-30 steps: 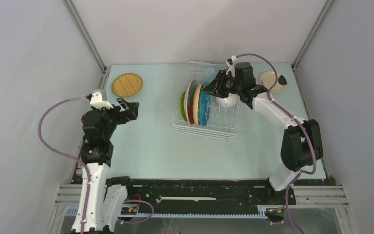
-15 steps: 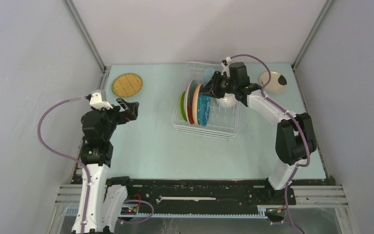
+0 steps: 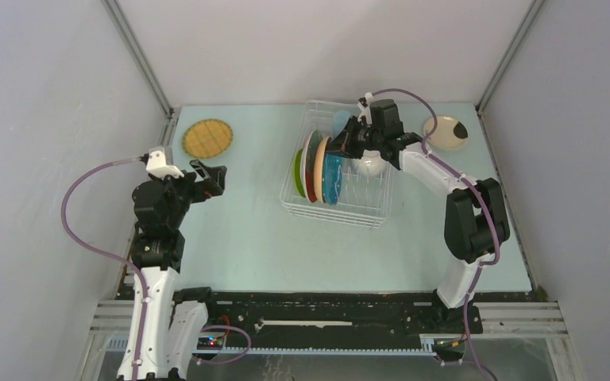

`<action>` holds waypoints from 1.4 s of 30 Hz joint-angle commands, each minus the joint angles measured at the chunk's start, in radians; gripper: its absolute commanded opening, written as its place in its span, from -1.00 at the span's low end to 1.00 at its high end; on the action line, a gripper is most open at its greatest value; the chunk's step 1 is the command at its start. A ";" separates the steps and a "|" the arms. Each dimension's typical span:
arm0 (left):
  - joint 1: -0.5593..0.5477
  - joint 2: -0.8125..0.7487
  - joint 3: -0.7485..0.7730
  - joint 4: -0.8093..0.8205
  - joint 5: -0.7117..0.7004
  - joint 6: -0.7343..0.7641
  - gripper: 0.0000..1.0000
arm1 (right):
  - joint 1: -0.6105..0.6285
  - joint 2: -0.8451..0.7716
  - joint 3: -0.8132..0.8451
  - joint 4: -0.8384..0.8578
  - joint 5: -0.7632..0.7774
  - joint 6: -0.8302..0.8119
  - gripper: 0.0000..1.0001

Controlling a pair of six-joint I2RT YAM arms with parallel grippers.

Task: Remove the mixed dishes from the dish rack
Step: Pick up the plate from the dish rack.

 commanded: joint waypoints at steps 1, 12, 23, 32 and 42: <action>0.009 -0.013 -0.002 0.019 0.022 -0.010 1.00 | -0.008 -0.033 -0.006 0.050 -0.087 0.014 -1.00; 0.011 -0.019 -0.002 0.019 0.027 -0.009 1.00 | -0.070 -0.185 -0.129 0.350 -0.308 0.203 -1.00; 0.016 -0.029 -0.003 0.020 0.030 -0.006 1.00 | -0.118 -0.243 -0.194 0.636 -0.431 0.376 -1.00; 0.017 -0.034 -0.003 0.019 0.033 -0.006 1.00 | -0.135 -0.333 -0.207 0.632 -0.481 0.331 -1.00; 0.017 -0.041 -0.005 0.020 0.038 -0.003 1.00 | -0.164 -0.452 -0.257 0.628 -0.522 0.265 -1.00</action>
